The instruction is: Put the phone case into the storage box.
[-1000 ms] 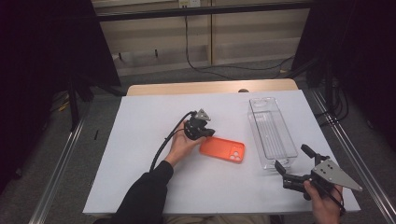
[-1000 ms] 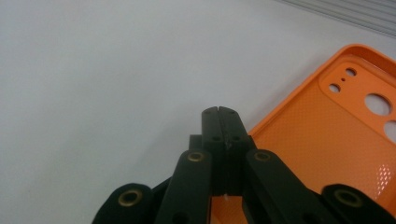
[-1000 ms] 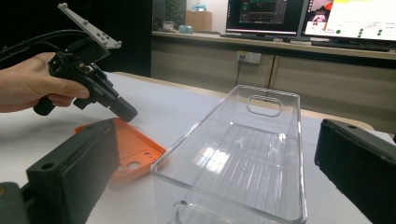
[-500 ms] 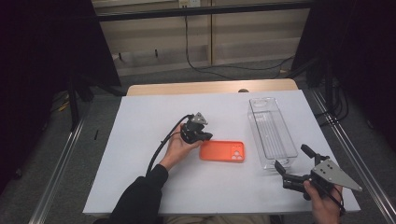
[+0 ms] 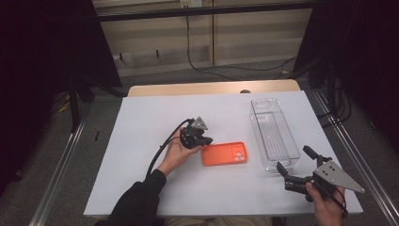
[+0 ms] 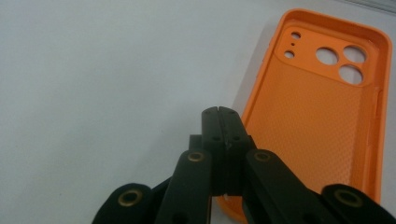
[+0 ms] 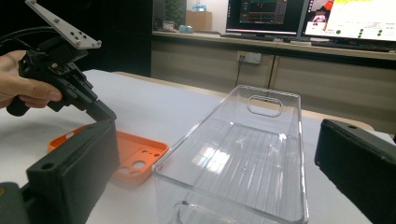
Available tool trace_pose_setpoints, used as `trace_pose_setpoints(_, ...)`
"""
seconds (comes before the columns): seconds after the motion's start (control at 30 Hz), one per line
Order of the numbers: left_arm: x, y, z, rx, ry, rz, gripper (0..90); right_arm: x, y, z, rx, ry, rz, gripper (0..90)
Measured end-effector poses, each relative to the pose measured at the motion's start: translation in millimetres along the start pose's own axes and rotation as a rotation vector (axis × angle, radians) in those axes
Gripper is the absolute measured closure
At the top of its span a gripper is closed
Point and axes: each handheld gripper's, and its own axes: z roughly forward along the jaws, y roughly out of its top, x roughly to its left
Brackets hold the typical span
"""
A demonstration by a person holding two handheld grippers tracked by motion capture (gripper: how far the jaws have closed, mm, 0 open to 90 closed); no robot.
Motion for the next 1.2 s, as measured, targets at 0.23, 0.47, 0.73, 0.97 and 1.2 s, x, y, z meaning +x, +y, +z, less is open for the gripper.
trace_pose_setpoints(0.23, -2.1, -3.6, -2.6, -0.005, -0.013, -0.015, 90.0, -0.1, 0.0, -0.1, 0.000, -0.003, 0.001, 0.0)
trace_pose_setpoints(0.47, -4.6, -5.4, -4.0, -0.010, -0.021, -0.019, 90.0, -0.1, 0.0, -0.1, 0.000, -0.003, -0.001, 0.0)
trace_pose_setpoints(0.73, -8.0, -8.5, -7.1, -0.006, -0.030, -0.014, 90.0, -0.1, 0.0, -0.2, 0.000, -0.002, 0.000, 0.0)
trace_pose_setpoints(0.97, -10.6, -10.2, -8.3, -0.009, -0.039, -0.032, 90.0, 0.0, 0.1, -0.3, 0.000, 0.000, -0.002, 0.0)
trace_pose_setpoints(1.2, -14.7, -11.6, -10.6, -0.002, -0.043, -0.031, 90.0, 0.1, 0.1, -0.4, -0.001, 0.000, 0.000, 0.0)
